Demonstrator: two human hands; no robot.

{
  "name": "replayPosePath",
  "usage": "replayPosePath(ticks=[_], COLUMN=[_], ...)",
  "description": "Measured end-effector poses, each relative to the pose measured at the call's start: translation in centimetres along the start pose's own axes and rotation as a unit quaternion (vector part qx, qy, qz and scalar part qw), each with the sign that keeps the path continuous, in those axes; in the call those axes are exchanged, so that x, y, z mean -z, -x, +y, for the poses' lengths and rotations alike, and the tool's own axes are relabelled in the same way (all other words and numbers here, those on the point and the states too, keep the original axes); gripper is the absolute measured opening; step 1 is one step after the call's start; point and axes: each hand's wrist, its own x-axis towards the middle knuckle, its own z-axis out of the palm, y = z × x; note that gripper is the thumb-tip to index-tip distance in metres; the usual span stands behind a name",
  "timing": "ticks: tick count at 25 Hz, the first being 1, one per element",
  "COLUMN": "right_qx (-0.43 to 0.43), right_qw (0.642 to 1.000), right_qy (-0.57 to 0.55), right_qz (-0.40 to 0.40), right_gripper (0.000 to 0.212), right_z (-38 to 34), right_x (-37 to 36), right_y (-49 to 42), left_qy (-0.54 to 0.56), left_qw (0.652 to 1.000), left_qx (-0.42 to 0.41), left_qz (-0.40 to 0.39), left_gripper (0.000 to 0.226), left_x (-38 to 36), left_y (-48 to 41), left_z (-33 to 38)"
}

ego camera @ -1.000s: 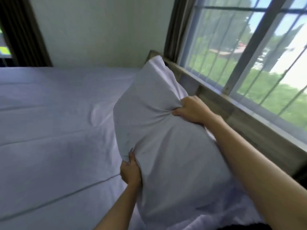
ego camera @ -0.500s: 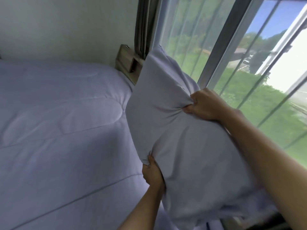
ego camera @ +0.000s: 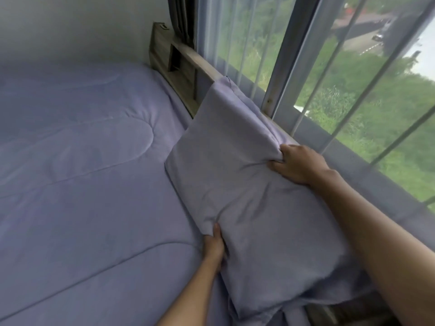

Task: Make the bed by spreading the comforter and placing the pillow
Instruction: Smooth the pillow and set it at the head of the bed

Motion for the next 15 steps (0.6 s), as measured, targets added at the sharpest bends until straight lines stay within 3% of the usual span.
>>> replayPosePath(ticks=[2,4,6,7,8,12,15], right_qx=[-0.037,-0.017,0.103,0.161,0.187,0.081,-0.042], right_qw=[0.999,0.99,0.965,0.95,0.94,0.961,0.974], right_qy=[-0.014,0.037,0.145,0.189,0.217,0.203,0.16], right_qz=[0.026,0.133,0.191,0.191,0.184,0.172,0.157], right_gripper=[0.055,0.066,0.067,0.062,0.056,0.058,0.06], right_z=[-0.1,-1.6,-2.8,-2.8,-2.3,-0.9,-0.7], right_x=[0.0,-0.7,-3.7,-5.3,-6.4,-5.9,-4.9], right_y=[0.1,0.9,2.2,3.0,3.6,5.5,8.4], left_qy=[-0.082,-0.254,-0.396,-0.439,-0.457,-0.512,-0.59], left_qw=[0.992,0.95,0.88,0.844,0.83,0.832,0.78], left_qx=[-0.072,-0.145,-0.253,-0.307,-0.321,-0.194,-0.095], left_qz=[0.066,0.111,0.063,0.021,-0.017,-0.09,-0.187], left_gripper=[0.097,0.088,0.078,0.083,0.089,0.108,0.086], left_x=[-0.1,-0.2,-0.6,-0.7,-0.5,1.0,2.4], left_y=[0.6,1.1,1.7,2.0,1.8,2.2,4.4], left_z=[-0.3,-0.9,-1.0,-0.8,-0.6,-0.2,-1.9])
